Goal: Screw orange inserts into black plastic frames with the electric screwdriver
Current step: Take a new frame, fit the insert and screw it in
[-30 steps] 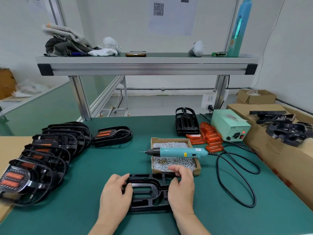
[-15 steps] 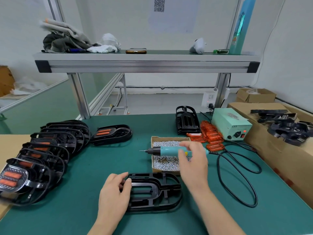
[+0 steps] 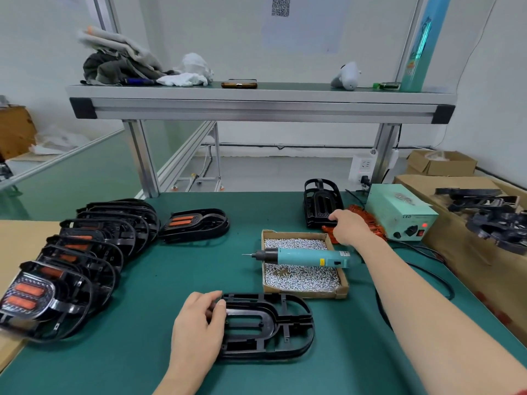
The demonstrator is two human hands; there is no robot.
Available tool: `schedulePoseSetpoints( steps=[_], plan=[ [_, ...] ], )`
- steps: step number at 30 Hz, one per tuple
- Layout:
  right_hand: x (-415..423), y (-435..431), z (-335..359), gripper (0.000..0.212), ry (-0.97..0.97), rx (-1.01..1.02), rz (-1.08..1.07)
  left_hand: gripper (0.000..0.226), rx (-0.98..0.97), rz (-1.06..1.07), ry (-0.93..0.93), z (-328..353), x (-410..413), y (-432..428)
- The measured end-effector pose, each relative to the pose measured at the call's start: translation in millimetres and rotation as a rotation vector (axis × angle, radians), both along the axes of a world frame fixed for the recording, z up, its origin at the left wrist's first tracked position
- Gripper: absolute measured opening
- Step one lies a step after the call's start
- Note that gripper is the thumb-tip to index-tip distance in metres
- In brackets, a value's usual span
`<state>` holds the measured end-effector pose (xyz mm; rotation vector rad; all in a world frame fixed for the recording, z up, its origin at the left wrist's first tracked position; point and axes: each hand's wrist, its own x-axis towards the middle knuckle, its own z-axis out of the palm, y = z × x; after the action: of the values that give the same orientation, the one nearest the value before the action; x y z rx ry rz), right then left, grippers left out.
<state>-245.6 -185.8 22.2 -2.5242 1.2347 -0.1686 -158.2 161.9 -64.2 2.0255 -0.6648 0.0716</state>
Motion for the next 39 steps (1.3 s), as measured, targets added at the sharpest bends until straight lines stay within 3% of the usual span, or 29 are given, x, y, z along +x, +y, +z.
schedulePoseSetpoints(
  steps=[8, 27, 35, 39],
  plan=[
    [12, -21, -18, 0.048, 0.2, -0.11, 0.085, 0.014, -0.012, -0.006, 0.001, 1, 0, -1],
    [-11, -18, -14, 0.031, 0.328, -0.175, 0.146, 0.02, 0.007, -0.027, -0.02, 1, 0, 0],
    [-16, -13, -2, 0.024, 0.166, -0.371, 0.096, 0.02, 0.009, -0.026, -0.019, 3, -1, 0],
    [-14, -3, 17, 0.026, -0.009, -0.297, 0.131, 0.02, 0.012, -0.037, -0.022, 3, -1, 1]
  ],
)
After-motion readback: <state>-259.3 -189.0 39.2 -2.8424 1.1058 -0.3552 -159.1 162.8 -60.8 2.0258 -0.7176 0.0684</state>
